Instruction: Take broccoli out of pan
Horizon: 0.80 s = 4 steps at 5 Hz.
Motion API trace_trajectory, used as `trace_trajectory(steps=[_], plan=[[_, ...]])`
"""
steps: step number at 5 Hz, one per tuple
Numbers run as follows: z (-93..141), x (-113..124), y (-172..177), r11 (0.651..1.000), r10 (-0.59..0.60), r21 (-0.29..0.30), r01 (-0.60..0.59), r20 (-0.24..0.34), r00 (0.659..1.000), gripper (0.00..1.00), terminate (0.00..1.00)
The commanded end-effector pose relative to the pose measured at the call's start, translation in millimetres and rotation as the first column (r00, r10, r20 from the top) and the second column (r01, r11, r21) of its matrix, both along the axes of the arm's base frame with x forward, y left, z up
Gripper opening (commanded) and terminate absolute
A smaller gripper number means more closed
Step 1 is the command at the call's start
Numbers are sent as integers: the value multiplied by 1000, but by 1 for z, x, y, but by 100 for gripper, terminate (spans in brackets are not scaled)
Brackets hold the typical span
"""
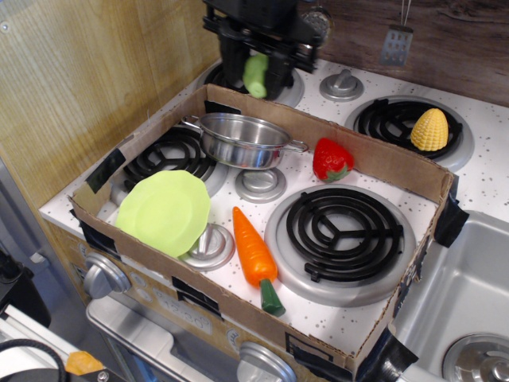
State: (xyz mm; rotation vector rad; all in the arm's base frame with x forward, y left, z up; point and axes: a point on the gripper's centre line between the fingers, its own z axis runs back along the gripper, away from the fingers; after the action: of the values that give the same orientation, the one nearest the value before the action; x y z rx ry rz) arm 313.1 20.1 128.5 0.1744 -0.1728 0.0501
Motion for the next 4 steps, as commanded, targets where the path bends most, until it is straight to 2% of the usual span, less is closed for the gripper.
trace_trajectory(steps=[1,2,3,4], plan=[[-26,-18,-67,983,101,-156,-93,48,994,0,0],[-51,-35,-86,965,213,-177,-192,110,971,0,0],[-66,-55,-96,950,278,-186,-250,140,950,0,0],[-75,-67,-99,939,307,-201,-278,130,943,0,0]])
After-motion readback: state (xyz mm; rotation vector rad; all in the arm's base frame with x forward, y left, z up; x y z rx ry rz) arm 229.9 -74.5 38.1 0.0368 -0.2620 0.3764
